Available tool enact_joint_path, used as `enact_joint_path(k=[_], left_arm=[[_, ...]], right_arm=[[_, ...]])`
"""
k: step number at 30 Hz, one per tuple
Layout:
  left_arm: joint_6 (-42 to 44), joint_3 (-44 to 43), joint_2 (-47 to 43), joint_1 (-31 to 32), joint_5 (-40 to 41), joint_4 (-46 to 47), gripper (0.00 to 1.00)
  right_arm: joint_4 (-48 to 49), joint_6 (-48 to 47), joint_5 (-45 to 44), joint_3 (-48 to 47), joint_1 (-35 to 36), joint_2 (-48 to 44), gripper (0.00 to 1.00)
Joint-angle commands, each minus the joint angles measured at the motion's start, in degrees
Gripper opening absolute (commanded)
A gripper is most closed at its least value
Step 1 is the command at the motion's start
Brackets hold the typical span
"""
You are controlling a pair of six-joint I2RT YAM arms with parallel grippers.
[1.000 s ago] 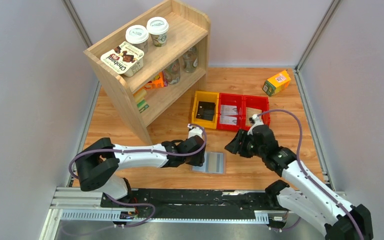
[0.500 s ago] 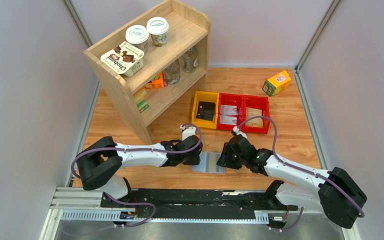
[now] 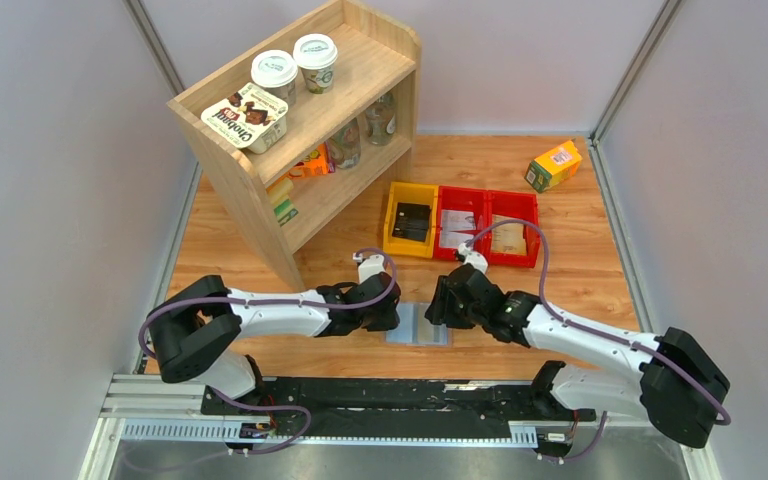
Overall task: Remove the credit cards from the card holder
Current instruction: Remove the credit card from the card holder.
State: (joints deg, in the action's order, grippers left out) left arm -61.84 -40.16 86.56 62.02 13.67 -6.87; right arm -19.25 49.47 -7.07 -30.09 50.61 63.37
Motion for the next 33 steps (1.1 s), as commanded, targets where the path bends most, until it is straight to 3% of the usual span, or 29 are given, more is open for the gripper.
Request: enact_joint_path(k=[1,33], left_arm=[[-1.9,2.0,-0.2,0.0,-1.9,-2.4,0.31],[-1.9,1.8,0.7,0.1,-3.1,-1.1,0.31]], right_arm=[[-0.1,-1.2,-3.7,-2.9,0.5,1.7,0.48],[1.6,-2.1,-2.0,-4.2,1.4,8.0,0.39]])
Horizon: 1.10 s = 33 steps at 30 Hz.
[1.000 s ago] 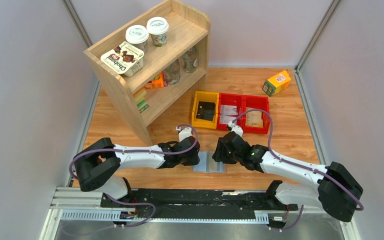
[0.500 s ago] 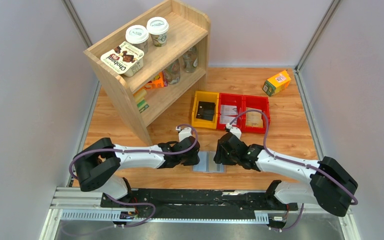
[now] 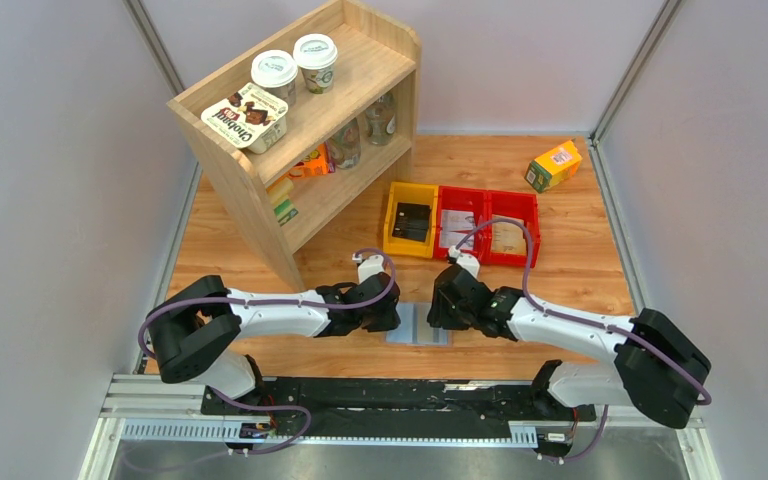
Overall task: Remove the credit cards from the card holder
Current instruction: Remove the credit card from the card holder.
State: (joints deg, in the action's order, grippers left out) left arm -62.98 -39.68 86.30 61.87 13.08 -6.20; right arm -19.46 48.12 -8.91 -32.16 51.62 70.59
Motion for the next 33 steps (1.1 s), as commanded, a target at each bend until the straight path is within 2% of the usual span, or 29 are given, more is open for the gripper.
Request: enact_joint_path(k=[1,11,17,26,33], left_arm=[[-0.7,1.3,1.1,0.2,-2.8,-1.6,0.31],[-0.9,1.5,1.5,0.3,-3.5,-0.6,0.31],[-1.7,2.7,0.5,0.3,-3.6,0.6,0.31],[-4.7,7.7,-7.9,0.3,1.1,1.3,0.33],[-6.5,10.4,-14.6,0.3,3.8,-0.5,0.38]], right_arm=[[2.2,-0.8,0.2,-2.1,0.3,0.8,0.38],[12.2,-1.0,10.8,0.0,0.5,0.3,0.37],[14.6,-1.6,12.9,-0.9,0.5,2.1,0.38],[18.9,-1.6,18.0,-3.0,0.5,9.3,0.39],[22.2,-1.8,20.6,-4.7,0.5,13.1,0.46]])
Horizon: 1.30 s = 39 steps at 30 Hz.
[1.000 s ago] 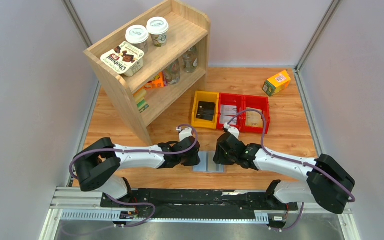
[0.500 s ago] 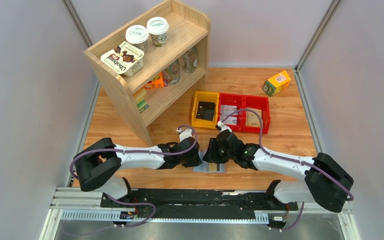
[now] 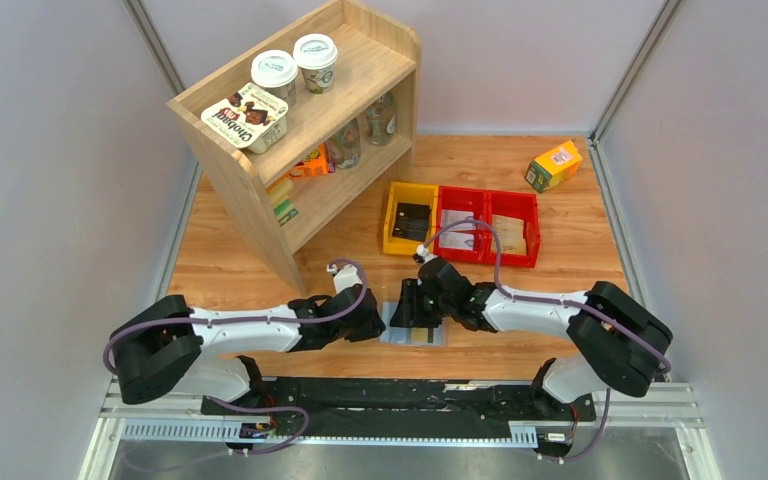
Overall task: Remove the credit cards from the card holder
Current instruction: Remove the credit card from the card holder.
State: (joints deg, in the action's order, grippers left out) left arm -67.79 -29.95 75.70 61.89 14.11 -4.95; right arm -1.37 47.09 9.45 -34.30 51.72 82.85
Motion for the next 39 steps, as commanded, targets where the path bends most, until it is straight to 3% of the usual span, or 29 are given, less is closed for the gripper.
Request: enact_joint_path(k=[1,9,19,24,28,33,39], left_arm=[[-1.6,0.7,-4.4,0.3,3.0,-2.1,0.39],[-1.2,1.0,-9.5,0.3,4.6,-4.4,0.40],[-0.2,1.6,-12.9,0.3,5.4,-5.2,0.40],[2.2,-0.2,-13.5,0.3,4.2,-5.2,0.41],[3.9,-2.4,-13.4,0.3,2.5,-5.2,0.41],[5.1,-5.6,-12.3,0.3,-0.6,-4.5,0.41],[6.2,-9.1,-4.4,0.3,-5.6,0.7,0.41]], right_arm=[[4.2,-0.9,2.5,-2.7,0.4,0.8,0.48],[2.4,-3.6,2.8,-6.8,0.4,0.5,0.57],[-3.4,-8.1,2.2,-16.1,0.3,3.6,0.59],[-10.3,-12.2,-3.2,-19.3,0.0,-0.6,0.61],[-13.7,-12.2,-8.8,-16.2,-0.6,-6.6,0.61],[-16.0,-10.9,-13.6,-9.9,-2.3,-13.8,0.55],[-14.9,-6.3,-11.9,-1.9,-4.5,-18.3,0.41]])
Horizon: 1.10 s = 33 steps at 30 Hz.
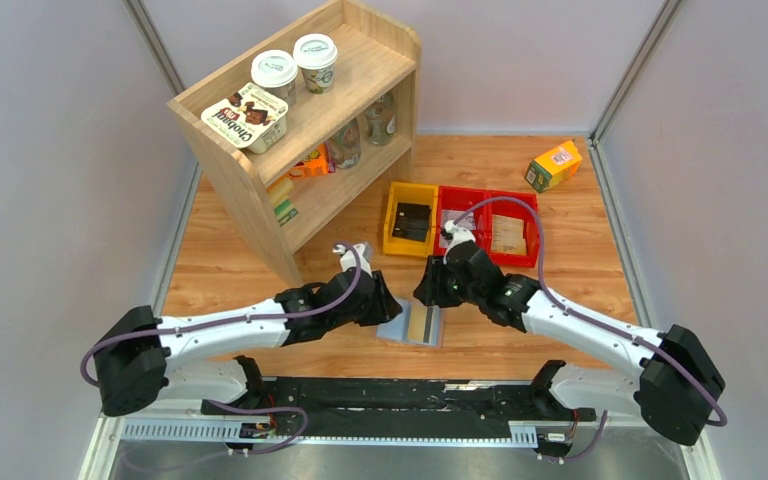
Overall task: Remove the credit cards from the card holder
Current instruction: Remove the credit card from the card holder.
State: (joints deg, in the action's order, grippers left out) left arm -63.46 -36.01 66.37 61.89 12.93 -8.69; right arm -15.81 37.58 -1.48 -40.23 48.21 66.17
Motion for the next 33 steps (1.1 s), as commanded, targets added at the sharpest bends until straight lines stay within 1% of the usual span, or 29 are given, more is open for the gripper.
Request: enact_joint_path(k=[1,4,7,10,11,12,14,21,26,28,33], left_arm=[[2.2,-3.7,7.1,0.3,-4.9,5.8,0.41],[3.1,-4.2,11.8,0.2,-7.2,10.7,0.46],[3.0,-4.6,16.1,0.1,-8.5,11.6,0.49],[2.8,-4.5,17.7,-0.3,-9.0,12.6,0.54],[2.7,-4.4,18.1,-0.5,-9.1,12.7,0.55],[2.8,-4.3,18.5,-0.7,-9.1,12.8,0.57],[2.9,-4.2,19.1,-1.2,-9.4,13.3,0.58],[0.6,-2.3,21.6,-2.7,-12.1,16.9,0.58],[-0.6,-1.1,22.8,-3.1,-12.6,19.1,0.55],[-1.7,0.0,23.0,-3.4,-13.9,20.1,0.54],[-5.2,3.5,23.3,-4.7,-16.0,26.0,0.48]], right_arm=[[-0.2,3.7,-0.6,4.9,-1.2,-1.7,0.39],[0.0,4.6,-0.1,6.2,-1.4,-1.5,0.35],[0.0,5.1,0.3,6.7,-1.7,-0.5,0.31],[0.1,5.6,0.5,7.0,-2.1,1.0,0.28],[0.1,5.7,2.4,7.1,-2.3,1.5,0.27],[0.0,5.7,2.5,7.2,-2.4,1.9,0.25],[0.1,5.8,2.9,7.4,-2.8,2.8,0.22],[1.4,5.6,5.8,8.5,-5.0,5.9,0.13],[3.3,5.3,7.8,9.0,-5.5,7.8,0.12],[3.7,5.0,8.2,8.9,-5.6,8.5,0.12],[4.7,4.8,8.7,9.1,-5.7,9.1,0.12]])
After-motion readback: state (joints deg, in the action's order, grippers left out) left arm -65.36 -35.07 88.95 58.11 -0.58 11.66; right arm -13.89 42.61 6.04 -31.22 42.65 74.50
